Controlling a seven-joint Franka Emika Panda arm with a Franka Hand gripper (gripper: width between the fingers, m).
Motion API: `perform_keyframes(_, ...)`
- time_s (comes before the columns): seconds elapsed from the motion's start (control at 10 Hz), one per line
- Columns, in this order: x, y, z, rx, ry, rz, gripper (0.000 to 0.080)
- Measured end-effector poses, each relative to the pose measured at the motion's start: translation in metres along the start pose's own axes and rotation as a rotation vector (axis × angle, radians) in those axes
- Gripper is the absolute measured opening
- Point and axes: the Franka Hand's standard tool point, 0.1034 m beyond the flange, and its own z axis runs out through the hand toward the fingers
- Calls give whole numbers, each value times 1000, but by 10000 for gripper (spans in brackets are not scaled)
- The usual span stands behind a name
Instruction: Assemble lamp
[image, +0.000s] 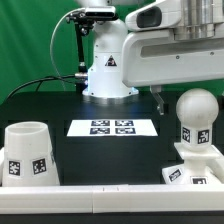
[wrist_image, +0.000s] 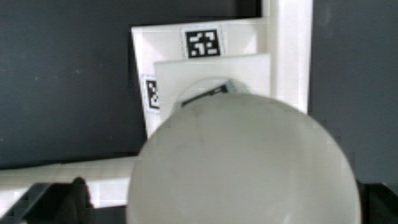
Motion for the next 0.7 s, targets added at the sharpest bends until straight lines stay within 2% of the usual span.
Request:
perform_keyframes(0.5, -1, -4, 2, 2, 0, 16, 689)
perform_keyframes(0.6, -1, -4, 2, 3, 0, 27, 569)
perform_keyframes(0.7, -1, -4, 2, 2, 0, 52, 570)
